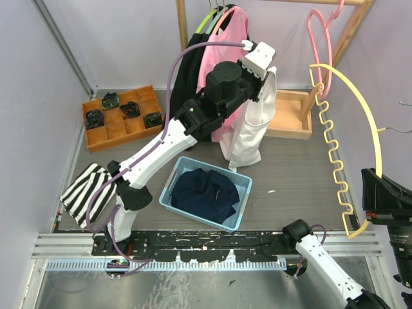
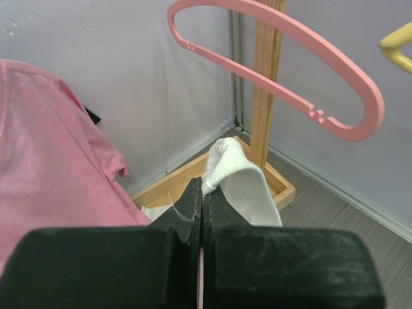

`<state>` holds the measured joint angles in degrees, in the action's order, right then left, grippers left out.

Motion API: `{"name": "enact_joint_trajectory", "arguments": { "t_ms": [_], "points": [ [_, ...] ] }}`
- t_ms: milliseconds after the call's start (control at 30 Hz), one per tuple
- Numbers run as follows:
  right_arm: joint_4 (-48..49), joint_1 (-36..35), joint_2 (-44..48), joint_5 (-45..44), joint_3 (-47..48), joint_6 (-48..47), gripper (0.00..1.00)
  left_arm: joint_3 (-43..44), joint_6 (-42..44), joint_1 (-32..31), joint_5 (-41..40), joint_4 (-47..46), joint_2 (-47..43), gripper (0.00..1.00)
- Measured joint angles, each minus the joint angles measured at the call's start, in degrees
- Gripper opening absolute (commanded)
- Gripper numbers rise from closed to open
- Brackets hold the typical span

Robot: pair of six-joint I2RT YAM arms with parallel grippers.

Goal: Remove the t-shirt from the hanger
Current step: Place the T-shirt in the bin.

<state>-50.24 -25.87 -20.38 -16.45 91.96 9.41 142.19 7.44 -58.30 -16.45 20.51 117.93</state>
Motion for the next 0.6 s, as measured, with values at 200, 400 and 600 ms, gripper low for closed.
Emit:
{"name": "enact_joint_trajectory", "arguments": {
  "t_ms": [200,400,600],
  "points": [
    [-0.02,0.0,-0.04,-3.15,-1.18,-0.26,0.01,0.0,0.0,-1.09,0.68,0.15,-0.02,0.0],
    [0.46,0.0,-0.04,-5.09,-2.56,-0.33,0.01,1.01,0.61,-3.41,1.49,0.94,-0.46,0.0],
    [0.46,0.0,-0.04,-5.68,-4.31,-0.46,0.01,3.91,2.78,-5.33,1.31,1.31,-2.99,0.0]
  ]
}}
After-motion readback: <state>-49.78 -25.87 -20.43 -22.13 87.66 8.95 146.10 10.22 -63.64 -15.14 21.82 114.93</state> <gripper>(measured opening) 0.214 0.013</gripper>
